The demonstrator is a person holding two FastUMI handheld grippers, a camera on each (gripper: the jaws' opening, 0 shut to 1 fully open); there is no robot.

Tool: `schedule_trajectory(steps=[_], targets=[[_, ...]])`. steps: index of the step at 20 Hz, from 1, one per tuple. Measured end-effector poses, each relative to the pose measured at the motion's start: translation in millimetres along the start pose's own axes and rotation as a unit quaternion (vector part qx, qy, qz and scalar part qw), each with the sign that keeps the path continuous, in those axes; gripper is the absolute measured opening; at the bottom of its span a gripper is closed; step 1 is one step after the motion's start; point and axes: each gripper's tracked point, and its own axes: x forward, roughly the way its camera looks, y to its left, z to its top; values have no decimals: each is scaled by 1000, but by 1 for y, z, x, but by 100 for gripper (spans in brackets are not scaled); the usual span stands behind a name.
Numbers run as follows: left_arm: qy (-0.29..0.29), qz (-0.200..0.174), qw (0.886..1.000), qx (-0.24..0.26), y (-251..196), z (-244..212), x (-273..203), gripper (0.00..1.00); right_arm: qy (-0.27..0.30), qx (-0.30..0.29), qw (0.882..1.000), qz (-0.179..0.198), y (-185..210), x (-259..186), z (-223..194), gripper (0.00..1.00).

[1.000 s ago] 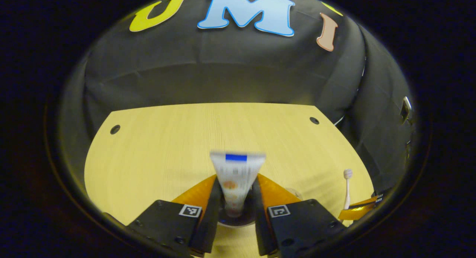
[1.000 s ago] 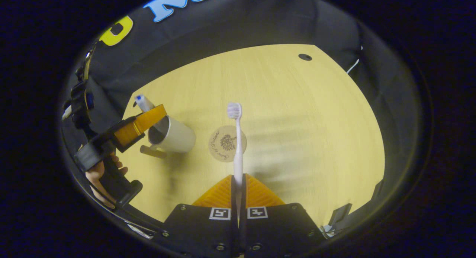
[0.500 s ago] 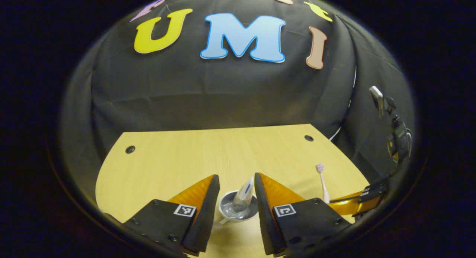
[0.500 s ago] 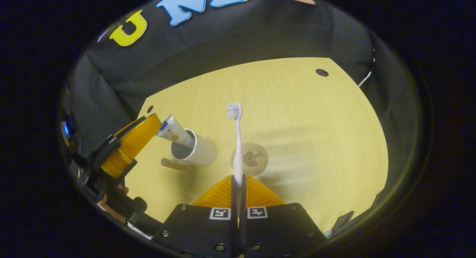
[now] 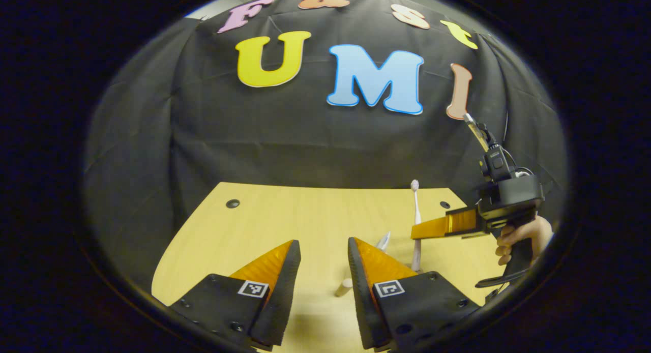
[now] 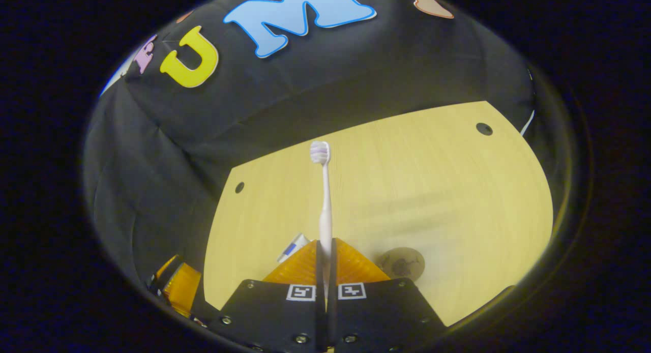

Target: Put the toothbrush and toothpaste on the desktop into the cup, then pick up the cup and place it on the coaster on the desktop.

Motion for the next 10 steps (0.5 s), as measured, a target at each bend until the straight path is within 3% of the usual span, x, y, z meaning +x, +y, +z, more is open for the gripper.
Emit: schedule_trajectory(steps=[6,7,8,10], targets=[[17,87,995,-44,80,-27,-51,61,-35,11,999,-22,1,40,-5,2],[21,100,994,-47,90,-32,-61,61,-37,12,999,-25,-1,46,-8,2],[31,115,992,-41,101,-41,-70,55,-42,14,999,-27,-2,56,-16,2],[42,122,991,-34,107,-49,-76,55,-59,-1,998,-30,-5,62,-26,2]])
